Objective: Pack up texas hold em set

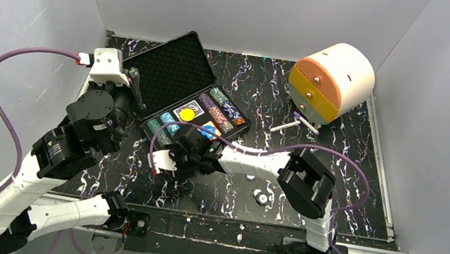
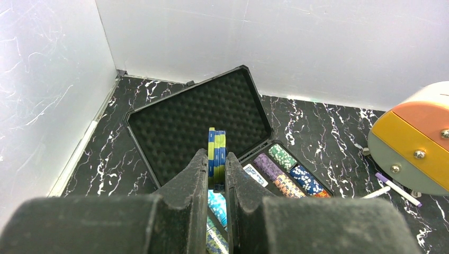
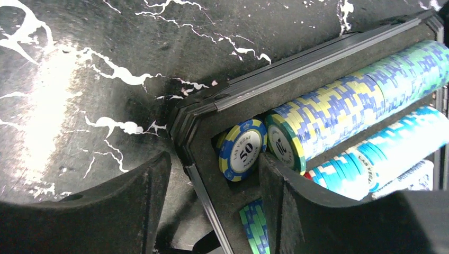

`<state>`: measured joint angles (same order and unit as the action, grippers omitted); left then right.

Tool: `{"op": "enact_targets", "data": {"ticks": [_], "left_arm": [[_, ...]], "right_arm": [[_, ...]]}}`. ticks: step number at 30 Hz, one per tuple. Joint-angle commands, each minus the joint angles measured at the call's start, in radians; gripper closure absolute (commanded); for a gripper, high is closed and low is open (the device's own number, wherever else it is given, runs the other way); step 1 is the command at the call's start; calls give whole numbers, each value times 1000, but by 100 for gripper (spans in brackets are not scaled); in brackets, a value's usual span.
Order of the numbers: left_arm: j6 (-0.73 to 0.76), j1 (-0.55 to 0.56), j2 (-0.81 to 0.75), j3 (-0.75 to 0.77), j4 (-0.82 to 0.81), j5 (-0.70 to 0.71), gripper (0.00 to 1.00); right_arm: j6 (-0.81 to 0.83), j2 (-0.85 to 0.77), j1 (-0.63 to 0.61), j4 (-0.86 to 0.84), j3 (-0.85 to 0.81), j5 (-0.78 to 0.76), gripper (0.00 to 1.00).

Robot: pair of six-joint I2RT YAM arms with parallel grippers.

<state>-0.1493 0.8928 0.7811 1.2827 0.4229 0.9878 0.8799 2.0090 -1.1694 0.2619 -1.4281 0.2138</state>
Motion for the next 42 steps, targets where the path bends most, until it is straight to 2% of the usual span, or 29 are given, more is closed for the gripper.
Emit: {"op": "enact_targets", "data": {"ticks": [1, 6, 15, 17, 21, 25, 33, 36, 42], "left_arm": [[-6, -2, -9, -13, -21, 38, 100], [-4, -2, -1, -10, -24, 33, 100], [-4, -2, -12, -14, -23, 40, 100], [-3, -2, -13, -12, -23, 39, 100], [-1, -3, -14, -5, -22, 37, 100], [1, -3, -16, -1, -22, 34, 100], [-2, -3, -17, -6, -20, 34, 100], [-3, -2, -17, -6, -21, 34, 100], [-3, -2, -15, -4, -19, 34, 100]], "right_arm": [[-129, -13, -22, -82, 159, -286, 29], [-173, -31, -37, -156, 216, -298, 25], [-143, 54, -31, 150, 66, -155, 25], [-116, 65, -17, 224, 16, -102, 32], [-77, 86, 16, 336, -70, -18, 58], [-46, 90, 40, 372, -103, 35, 68], [-66, 68, 63, 300, -111, 85, 61], [-110, 54, 69, 234, -100, 41, 56], [-195, 5, 78, 139, -79, -23, 53]]}}
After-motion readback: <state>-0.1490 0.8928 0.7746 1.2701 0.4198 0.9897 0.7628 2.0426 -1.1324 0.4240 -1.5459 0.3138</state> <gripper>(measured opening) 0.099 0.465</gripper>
